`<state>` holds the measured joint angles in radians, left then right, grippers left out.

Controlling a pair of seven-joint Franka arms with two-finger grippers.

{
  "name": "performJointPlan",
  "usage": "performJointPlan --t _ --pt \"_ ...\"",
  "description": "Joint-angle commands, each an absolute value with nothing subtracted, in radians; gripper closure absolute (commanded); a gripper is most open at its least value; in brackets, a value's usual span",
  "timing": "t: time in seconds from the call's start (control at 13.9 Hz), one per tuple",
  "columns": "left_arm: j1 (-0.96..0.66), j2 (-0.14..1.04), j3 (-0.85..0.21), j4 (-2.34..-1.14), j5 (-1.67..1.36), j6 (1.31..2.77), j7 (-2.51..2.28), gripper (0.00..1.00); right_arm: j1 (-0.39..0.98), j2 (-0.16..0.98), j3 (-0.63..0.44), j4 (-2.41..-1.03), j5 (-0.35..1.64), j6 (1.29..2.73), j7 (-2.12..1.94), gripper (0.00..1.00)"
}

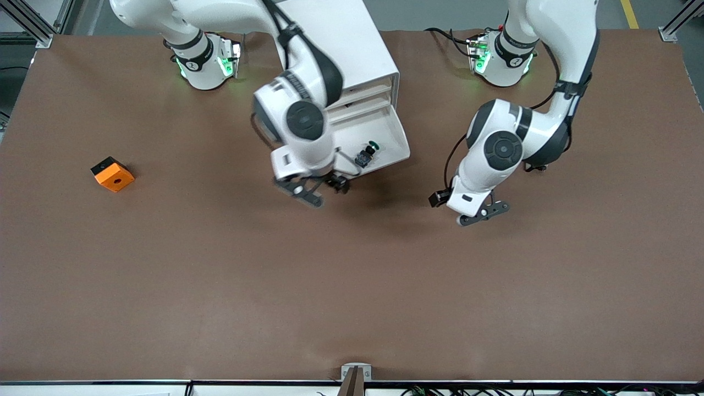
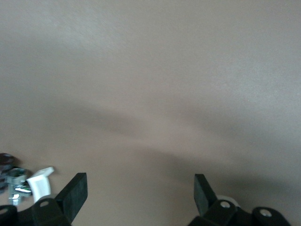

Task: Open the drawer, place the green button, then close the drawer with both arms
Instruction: 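Release the button and lift the right gripper while the left gripper reaches the drawer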

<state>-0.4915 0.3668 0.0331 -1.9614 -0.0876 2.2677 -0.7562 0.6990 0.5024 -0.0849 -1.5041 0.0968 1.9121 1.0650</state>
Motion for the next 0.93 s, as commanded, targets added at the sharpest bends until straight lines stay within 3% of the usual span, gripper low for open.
performJointPlan --t 0.0,0.57,0.86 --pt "-0.546 0.419 0.034 -1.944 -0.061 2.319 -0.86 0.0 0.562 0.433 -0.069 -1.525 0.103 1.832 0.86 0.0" --pt "-0.681 0.452 0.02 -1.977 -0.066 2.304 -0.968 0.0 0.255 0.249 -0.071 -1.568 0.031 1.677 0.412 0.0" --pt "-0.684 0.471 -0.061 -1.976 -0.075 2.312 -0.971 0.0 0.118 0.152 -0.071 -1.647 -0.004 1.664 0.204 0.0"
